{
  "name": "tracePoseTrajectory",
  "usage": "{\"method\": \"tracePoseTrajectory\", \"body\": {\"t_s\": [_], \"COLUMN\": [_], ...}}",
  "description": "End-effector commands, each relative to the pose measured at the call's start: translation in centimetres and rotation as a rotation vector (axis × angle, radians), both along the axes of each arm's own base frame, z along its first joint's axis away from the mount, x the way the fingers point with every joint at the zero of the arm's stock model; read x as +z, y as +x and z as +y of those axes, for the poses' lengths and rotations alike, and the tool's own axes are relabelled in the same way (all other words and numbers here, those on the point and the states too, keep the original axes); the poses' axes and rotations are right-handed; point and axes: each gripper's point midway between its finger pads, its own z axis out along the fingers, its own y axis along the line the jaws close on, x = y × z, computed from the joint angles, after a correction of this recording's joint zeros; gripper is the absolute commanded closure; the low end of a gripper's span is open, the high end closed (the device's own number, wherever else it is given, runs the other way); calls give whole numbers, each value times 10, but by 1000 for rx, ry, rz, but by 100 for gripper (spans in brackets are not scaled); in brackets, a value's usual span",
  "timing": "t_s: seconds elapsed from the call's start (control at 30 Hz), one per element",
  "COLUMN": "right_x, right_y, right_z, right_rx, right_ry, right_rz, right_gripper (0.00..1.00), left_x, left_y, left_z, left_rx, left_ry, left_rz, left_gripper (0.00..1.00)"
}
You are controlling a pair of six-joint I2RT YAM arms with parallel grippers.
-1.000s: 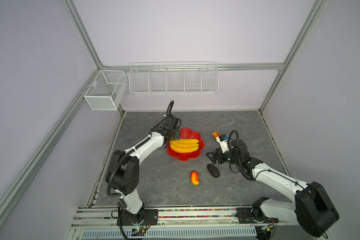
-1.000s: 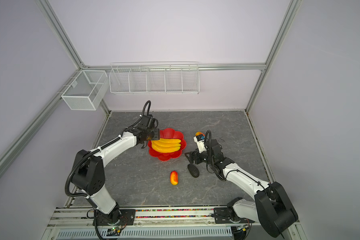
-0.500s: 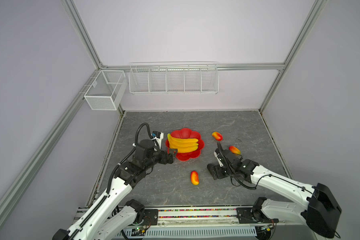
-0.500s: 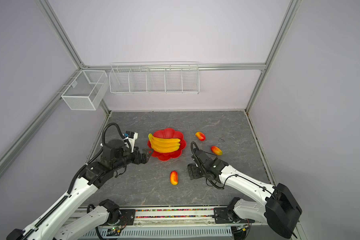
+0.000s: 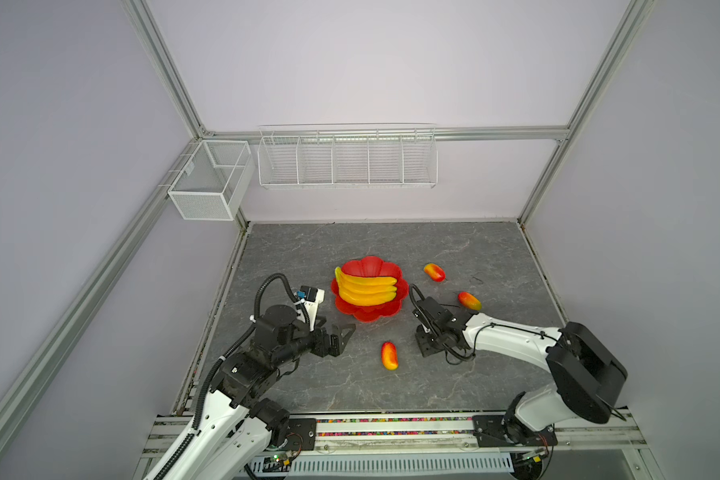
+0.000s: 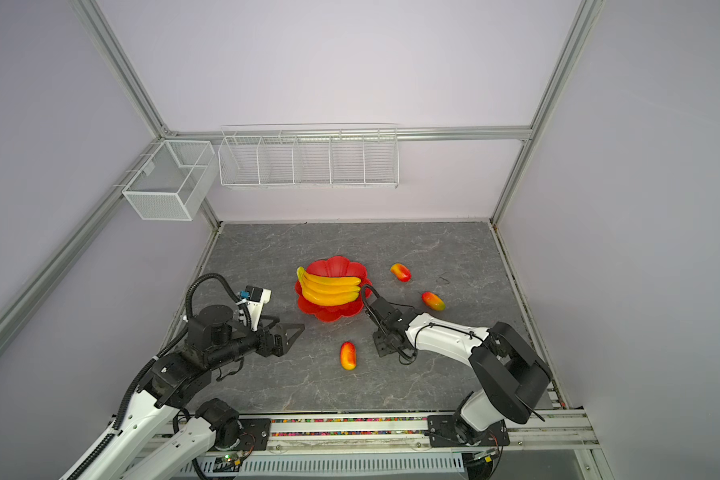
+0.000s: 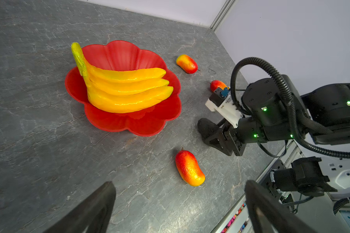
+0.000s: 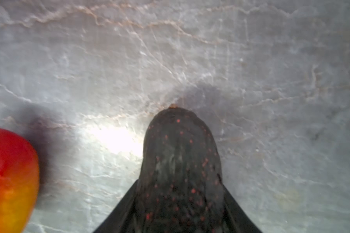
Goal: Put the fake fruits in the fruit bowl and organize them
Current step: 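Carry the avocado into the bowl beside the bananas and release it with the right gripper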
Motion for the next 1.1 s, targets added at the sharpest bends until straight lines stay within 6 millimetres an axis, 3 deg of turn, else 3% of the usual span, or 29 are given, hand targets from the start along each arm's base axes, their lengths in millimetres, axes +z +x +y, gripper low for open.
{"method": "tracePoseTrajectory", "body": {"t_s": [0.0, 0.13, 0.23, 0.37, 0.53, 0.67, 0.93, 1.07], "right_x": [13, 66, 106, 132, 117, 104, 63, 53], "right_y": [7, 23, 22, 21, 42, 58, 77, 85], "right_z": [10, 34, 68, 118, 155, 176, 182, 185], "right_rx": [53, 143, 330, 602, 726, 761, 781, 784], "right_ry": [6, 88, 212, 334, 324, 327, 232, 202], "right_rz": [-23, -118, -162, -165, -118, -113, -78, -69], "right_gripper": [52, 54, 54, 54, 54, 53, 53, 52], "left_x": [-3, 0, -3, -5, 0, 4, 14, 17], "left_y": [-2, -1, 8, 19, 24, 24, 19, 18], "left_z": [-1, 0, 16, 40, 64, 68, 71, 72], "left_rx": [-10, 5, 103, 248, 375, 391, 394, 395], "left_ry": [0, -11, 32, 81, 88, 74, 38, 31], "left_rz": [12, -3, -14, -23, -41, -56, -97, -103], "left_gripper": [1, 1, 1, 1, 1, 1, 1, 1]}}
